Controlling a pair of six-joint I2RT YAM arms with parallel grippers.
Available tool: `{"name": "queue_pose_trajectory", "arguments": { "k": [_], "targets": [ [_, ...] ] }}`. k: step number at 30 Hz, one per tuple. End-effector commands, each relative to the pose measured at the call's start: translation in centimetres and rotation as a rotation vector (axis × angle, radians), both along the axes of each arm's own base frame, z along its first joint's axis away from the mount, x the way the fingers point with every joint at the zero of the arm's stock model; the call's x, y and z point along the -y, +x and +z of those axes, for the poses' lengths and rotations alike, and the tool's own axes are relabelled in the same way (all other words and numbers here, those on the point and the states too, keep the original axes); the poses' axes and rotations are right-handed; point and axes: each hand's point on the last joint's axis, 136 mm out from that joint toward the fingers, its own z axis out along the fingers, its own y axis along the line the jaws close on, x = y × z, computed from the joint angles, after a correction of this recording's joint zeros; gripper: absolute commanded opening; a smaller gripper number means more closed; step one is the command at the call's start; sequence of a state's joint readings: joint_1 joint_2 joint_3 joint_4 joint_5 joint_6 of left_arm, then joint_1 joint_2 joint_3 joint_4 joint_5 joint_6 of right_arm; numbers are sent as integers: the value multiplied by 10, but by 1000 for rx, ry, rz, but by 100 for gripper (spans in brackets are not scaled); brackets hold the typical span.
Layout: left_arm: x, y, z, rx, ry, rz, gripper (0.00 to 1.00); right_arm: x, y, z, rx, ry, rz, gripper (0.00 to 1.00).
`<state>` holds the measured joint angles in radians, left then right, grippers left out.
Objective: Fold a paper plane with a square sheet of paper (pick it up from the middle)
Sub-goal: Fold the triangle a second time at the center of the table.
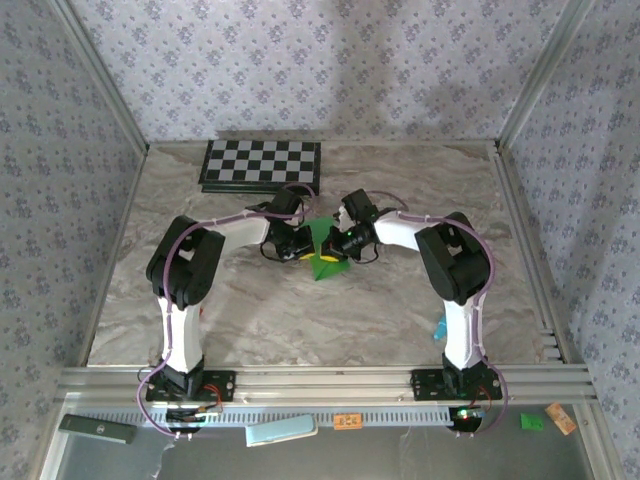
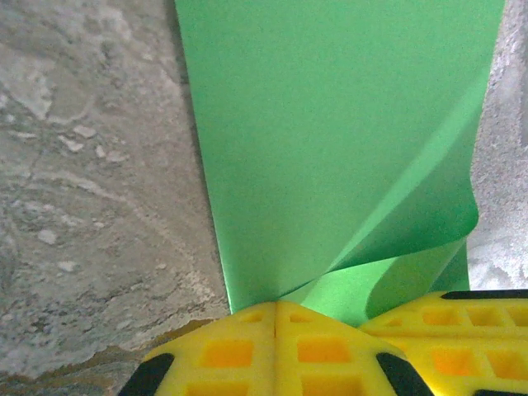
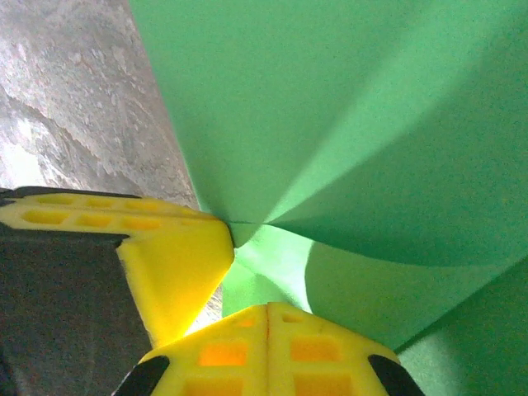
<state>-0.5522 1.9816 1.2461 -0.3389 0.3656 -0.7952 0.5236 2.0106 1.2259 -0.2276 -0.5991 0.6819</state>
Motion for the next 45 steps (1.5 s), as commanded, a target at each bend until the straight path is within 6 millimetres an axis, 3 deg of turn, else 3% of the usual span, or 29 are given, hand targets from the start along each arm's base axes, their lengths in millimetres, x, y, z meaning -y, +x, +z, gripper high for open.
{"name": "queue_pose_trajectory", "arguments": {
  "k": [1,8,11,14,18,28,45],
  "targets": [
    [-26,-23,-40,-97,151,-11,0,5,-8,-9,-6,-16,31,4],
    [-20,-18,-31,-83,130,-21,0,22,-15,-35,-67,-109,4,3],
    [-10,-10,-10,-45,81,-30,0,31,-16,-44,-86,-156,-19,3],
    [2,-1,24,13,5,-32,2,40,-19,-51,-108,-201,-31,3],
    [10,-6,48,38,-87,-28,8,43,-21,-56,-122,-218,-40,3],
    [19,-51,29,-48,-185,-57,9,45,-24,-64,-153,-230,-47,2],
    [32,-62,10,-83,-186,-106,9,45,-26,-67,-171,-228,-53,2]
  ]
}}
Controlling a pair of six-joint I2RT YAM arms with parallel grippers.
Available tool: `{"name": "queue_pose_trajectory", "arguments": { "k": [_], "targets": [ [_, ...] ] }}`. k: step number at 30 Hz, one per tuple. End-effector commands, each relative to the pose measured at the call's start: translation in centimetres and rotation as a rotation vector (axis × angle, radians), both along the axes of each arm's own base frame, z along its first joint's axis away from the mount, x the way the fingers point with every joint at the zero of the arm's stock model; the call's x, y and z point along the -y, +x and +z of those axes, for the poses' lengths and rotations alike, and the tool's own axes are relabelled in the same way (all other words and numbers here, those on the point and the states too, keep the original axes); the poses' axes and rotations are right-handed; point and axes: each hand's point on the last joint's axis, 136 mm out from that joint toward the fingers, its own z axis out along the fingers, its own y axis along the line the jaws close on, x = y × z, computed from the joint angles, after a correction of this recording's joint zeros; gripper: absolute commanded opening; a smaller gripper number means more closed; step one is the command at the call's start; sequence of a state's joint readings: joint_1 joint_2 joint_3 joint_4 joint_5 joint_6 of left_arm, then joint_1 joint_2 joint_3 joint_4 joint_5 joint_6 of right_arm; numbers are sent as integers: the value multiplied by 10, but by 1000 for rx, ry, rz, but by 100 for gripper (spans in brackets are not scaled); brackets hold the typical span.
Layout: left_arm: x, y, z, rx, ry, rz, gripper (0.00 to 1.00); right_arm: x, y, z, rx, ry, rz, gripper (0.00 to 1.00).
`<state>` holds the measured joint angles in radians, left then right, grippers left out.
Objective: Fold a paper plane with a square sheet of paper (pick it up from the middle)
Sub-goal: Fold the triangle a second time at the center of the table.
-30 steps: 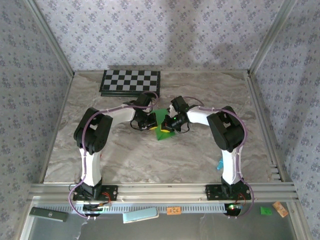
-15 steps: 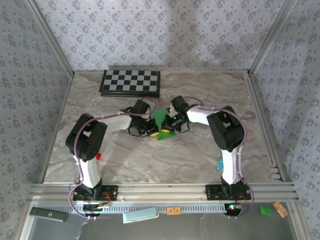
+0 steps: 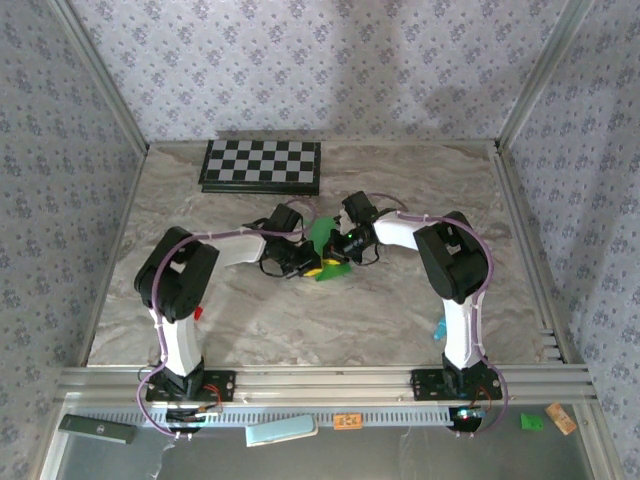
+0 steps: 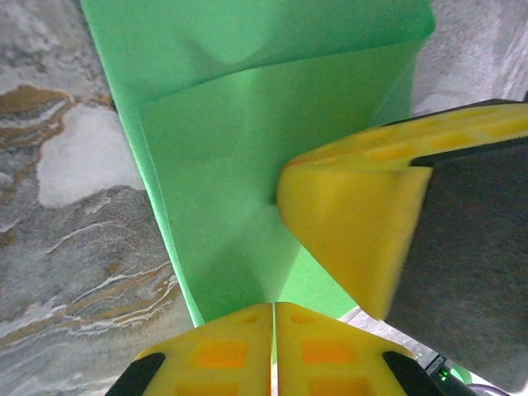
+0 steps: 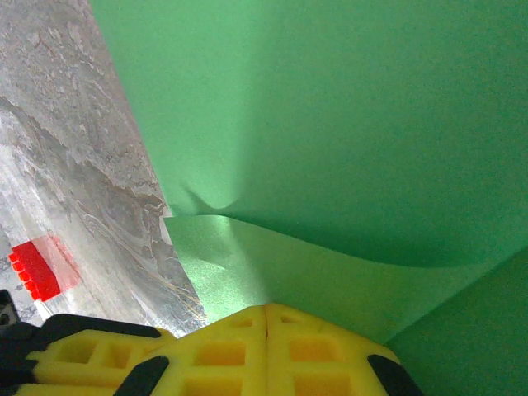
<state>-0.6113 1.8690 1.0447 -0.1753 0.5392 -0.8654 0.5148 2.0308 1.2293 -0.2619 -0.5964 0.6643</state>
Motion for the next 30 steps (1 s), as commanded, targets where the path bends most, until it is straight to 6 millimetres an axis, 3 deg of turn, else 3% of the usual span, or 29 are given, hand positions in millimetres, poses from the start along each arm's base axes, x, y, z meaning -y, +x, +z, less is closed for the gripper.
{"name": "queue_pose_trajectory", "arguments": {
  "k": [1,16,21,23,30],
  "targets": [
    [7,-7,-3,-23,-1,-34,9,38,-23,-56,-138,-203,-53,2],
    [-10,-37,-29,-79,121,-81,8,41,-21,-59,-146,-209,-69,2],
    [-26,-54,-40,-99,198,-99,7,41,-18,-57,-140,-201,-79,2],
    [-33,-62,-43,-105,221,-103,7,47,-30,-66,-168,-216,-83,2],
    [-40,-74,-30,-46,228,-111,7,40,-25,-62,-142,-172,-131,2]
  ]
}}
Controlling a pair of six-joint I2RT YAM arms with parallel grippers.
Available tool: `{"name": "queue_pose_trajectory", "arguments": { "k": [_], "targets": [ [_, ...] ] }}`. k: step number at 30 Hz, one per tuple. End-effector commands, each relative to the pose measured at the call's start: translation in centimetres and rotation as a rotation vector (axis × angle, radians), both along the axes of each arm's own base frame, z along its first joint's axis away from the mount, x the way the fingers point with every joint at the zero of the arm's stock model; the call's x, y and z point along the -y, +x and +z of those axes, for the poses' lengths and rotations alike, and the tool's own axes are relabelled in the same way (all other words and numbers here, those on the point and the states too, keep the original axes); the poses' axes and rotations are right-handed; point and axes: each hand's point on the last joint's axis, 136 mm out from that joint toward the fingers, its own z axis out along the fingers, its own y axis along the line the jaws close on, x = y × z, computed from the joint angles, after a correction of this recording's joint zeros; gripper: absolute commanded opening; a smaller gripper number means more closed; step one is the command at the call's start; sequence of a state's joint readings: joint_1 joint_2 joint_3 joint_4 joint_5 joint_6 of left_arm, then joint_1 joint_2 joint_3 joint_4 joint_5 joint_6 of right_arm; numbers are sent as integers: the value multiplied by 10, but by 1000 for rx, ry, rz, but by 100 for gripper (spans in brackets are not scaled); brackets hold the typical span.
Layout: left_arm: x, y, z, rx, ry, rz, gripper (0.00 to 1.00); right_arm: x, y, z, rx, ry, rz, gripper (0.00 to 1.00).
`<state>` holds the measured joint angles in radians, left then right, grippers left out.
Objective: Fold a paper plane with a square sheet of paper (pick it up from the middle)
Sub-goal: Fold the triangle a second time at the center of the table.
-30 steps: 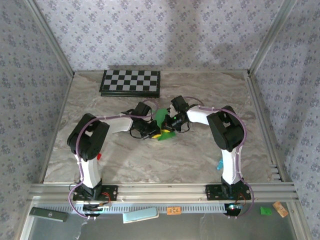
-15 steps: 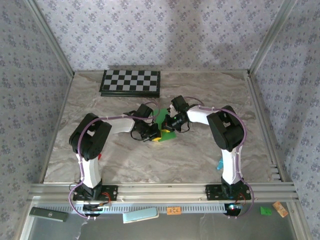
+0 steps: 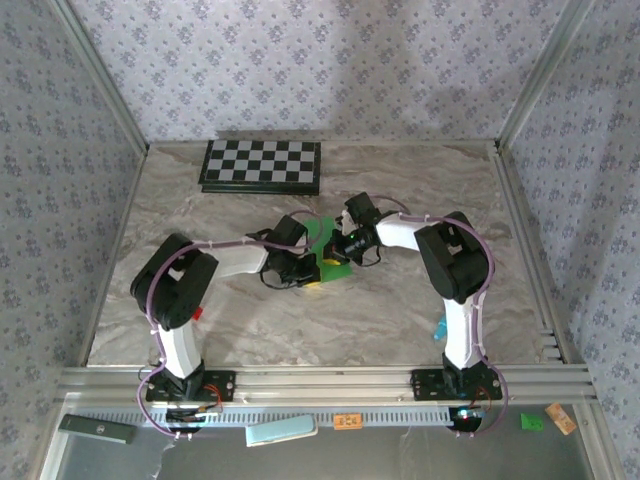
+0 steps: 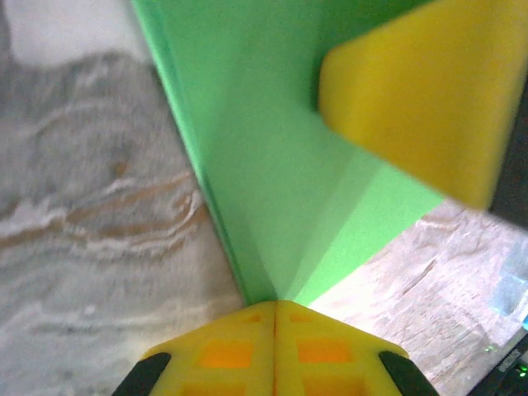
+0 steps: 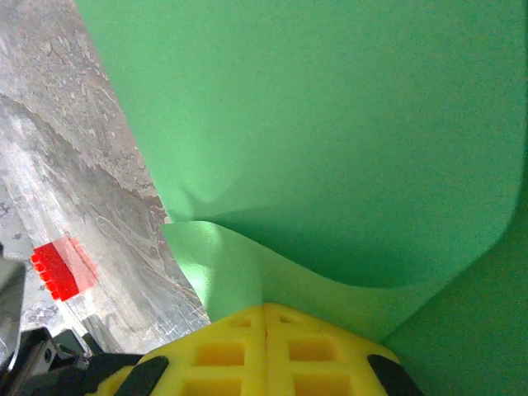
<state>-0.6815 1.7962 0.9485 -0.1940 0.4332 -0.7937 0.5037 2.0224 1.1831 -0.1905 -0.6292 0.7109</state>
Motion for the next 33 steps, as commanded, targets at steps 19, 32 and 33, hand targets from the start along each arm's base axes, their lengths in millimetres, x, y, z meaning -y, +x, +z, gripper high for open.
{"name": "queue_pose_trajectory", "arguments": {
  "k": [19,32,33],
  "targets": [
    [-21,54,56,168,-138,263,12,0,13,-35,-60,-127,-279,2],
    [-23,67,16,77,-109,257,5,-3,6,-38,-65,-134,-284,2],
    [-23,68,16,81,-110,254,5,-3,5,-39,-66,-135,-286,2]
  ]
}}
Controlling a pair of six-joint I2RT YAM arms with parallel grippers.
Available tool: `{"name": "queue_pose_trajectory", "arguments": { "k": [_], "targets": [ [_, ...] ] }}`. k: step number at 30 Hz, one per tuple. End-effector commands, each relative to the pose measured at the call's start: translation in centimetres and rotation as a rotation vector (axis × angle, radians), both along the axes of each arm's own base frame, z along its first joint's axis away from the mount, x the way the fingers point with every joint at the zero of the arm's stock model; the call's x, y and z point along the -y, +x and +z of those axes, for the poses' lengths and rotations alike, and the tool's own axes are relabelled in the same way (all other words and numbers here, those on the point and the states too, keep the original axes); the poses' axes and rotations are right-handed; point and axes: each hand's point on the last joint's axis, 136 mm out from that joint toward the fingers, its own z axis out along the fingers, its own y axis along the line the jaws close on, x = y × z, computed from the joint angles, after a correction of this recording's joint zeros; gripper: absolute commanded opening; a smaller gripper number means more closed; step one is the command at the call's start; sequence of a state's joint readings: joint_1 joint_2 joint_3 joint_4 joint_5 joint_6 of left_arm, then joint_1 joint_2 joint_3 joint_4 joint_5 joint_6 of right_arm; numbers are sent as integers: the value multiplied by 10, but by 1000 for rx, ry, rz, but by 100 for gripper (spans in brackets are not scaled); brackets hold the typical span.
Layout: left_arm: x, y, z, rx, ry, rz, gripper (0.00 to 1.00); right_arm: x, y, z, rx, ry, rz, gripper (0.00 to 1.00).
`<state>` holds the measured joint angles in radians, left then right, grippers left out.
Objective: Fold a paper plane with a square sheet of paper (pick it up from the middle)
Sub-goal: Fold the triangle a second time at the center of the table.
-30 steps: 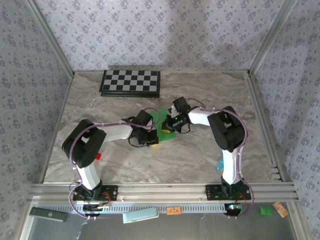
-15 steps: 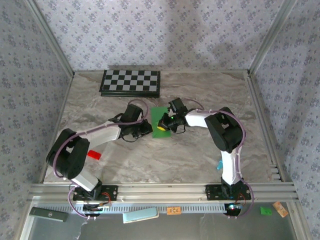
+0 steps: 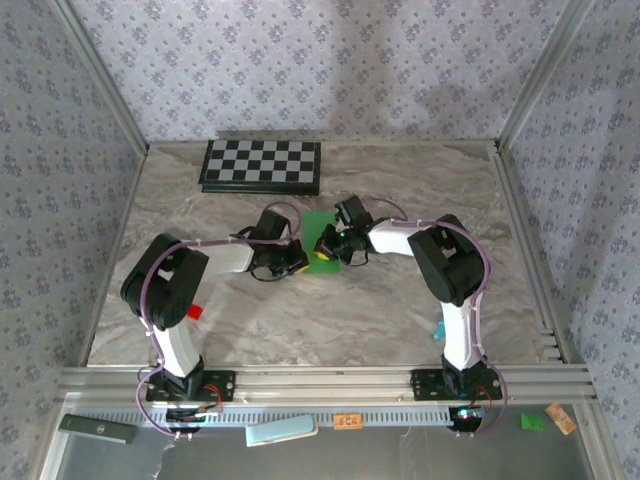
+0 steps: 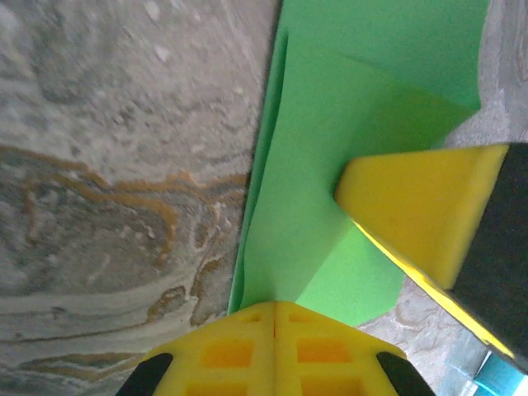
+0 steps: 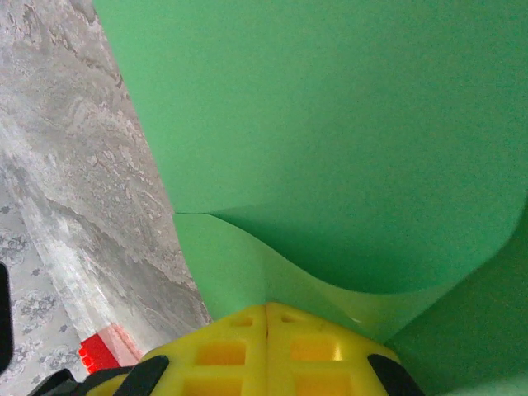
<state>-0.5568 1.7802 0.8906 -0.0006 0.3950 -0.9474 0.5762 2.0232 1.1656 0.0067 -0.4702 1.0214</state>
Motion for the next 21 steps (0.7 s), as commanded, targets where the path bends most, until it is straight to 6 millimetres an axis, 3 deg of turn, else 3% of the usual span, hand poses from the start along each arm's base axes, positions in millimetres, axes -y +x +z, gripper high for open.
{"name": "queue_pose_trajectory", "arguments": {
  "k": [1,10,18,21],
  "targets": [
    [5,13,9,37,-25,-15,5,22,-18,-43,-93,-136,-50,2],
    [1,-2,-18,-26,-3,-46,4,21,-15,-40,-72,-124,-26,2],
    [-16,-20,-42,-101,94,-56,0,7,2,12,122,-70,91,2],
    [-17,-21,-42,-108,102,-56,0,10,2,19,146,-93,105,2]
  ]
}}
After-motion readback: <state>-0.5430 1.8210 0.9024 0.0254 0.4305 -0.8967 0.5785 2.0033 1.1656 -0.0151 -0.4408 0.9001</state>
